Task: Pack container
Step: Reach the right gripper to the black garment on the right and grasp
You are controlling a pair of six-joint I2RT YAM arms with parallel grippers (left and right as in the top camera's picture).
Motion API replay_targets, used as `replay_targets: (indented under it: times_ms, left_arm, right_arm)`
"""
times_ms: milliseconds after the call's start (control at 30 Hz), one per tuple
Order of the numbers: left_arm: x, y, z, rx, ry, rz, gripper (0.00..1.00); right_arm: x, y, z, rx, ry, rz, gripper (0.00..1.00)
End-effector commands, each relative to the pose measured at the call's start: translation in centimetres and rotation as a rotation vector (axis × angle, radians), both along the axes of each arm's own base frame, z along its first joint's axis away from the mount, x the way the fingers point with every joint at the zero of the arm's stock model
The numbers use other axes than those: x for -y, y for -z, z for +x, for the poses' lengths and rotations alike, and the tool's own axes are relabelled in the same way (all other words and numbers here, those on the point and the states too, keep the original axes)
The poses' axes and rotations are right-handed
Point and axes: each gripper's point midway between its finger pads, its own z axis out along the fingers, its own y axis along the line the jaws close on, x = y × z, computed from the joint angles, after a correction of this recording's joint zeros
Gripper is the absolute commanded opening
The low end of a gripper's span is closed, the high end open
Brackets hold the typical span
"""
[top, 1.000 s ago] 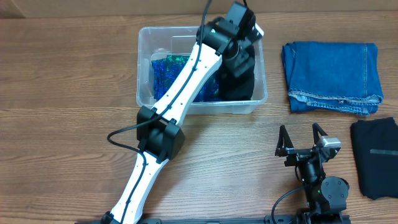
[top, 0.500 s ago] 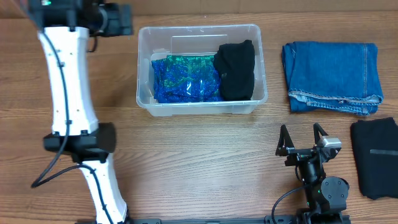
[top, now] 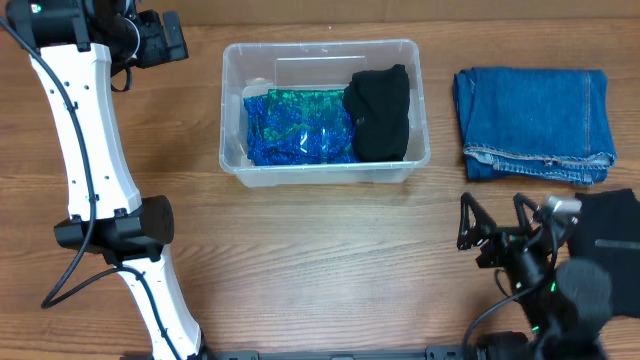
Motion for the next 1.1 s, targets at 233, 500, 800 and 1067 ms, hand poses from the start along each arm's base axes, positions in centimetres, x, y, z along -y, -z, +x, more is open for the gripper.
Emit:
replay_targets:
  times_ms: [233,500,800,1067]
  left_arm:
    - [0.1,0.3,0.1,-0.009,-0.002,-0.008,1.0]
    - [0.1,0.3,0.1,-0.01,-0.002,-0.007,1.0]
    - [0.1,0.3,0.1,-0.009,-0.002,-0.008,1.0]
    - [0.2,0.3,0.1,-0.009,-0.001,-0.008,1.0]
  right_arm:
    - [3.7,-3.2,4.0,-0.247,0.264,0.188,1.0]
    - [19.8,5.1,-1.7,-0.568,0.967,0.557,1.0]
    - [26.8,10.9,-2.7,-0.669,1.049,0.65,1.0]
    - [28.6,15.0,-4.2,-0.755,1.171,0.791,1.0]
